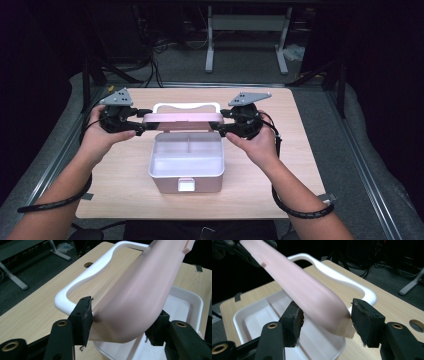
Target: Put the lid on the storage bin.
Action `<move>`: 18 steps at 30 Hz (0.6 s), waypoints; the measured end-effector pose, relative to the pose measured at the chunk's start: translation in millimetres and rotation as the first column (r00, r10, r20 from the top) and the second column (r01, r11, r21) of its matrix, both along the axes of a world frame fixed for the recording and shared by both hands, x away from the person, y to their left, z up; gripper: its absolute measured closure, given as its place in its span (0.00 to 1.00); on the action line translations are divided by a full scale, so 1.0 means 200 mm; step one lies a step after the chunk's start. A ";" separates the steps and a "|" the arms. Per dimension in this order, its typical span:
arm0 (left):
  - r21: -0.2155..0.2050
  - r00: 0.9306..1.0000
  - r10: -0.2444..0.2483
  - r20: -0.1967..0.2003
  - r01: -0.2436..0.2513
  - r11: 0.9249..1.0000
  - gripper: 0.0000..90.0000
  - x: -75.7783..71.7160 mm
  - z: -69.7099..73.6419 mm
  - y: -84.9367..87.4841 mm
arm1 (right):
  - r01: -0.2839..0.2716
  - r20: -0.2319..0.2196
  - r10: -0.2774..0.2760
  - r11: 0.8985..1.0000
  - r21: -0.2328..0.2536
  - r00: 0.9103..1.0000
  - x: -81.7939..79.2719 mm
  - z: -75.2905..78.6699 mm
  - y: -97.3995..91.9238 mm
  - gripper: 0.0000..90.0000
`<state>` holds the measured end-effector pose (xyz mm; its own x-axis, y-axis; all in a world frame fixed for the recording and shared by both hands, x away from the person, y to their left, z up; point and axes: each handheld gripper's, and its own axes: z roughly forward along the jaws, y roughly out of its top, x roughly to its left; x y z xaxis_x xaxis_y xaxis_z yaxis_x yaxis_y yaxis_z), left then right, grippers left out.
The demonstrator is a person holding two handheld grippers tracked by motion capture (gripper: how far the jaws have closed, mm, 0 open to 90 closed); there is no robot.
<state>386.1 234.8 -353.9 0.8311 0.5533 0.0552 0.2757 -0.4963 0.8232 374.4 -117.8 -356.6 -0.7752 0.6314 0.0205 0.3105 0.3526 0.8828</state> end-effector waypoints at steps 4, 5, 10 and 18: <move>0.010 0.999 0.013 -0.040 -0.012 1.000 0.46 -0.03 -0.02 0.01 | 0.005 -0.003 -0.005 0.999 -0.047 1.000 -0.05 -0.04 -0.01 0.46; 0.010 0.999 0.012 -0.043 -0.011 1.000 0.46 -0.04 -0.02 0.01 | 0.034 -0.003 -0.034 0.996 -0.078 0.999 -0.07 -0.04 -0.01 0.46; 0.017 0.999 -0.002 -0.044 0.003 1.000 0.46 -0.09 -0.04 0.03 | 0.042 -0.019 -0.044 0.995 -0.087 0.999 -0.12 -0.07 -0.03 0.45; 0.057 1.000 -0.016 -0.017 0.017 0.998 0.51 -0.25 -0.09 0.06 | -0.012 -0.051 0.008 0.998 -0.065 0.999 -0.22 -0.20 -0.05 0.45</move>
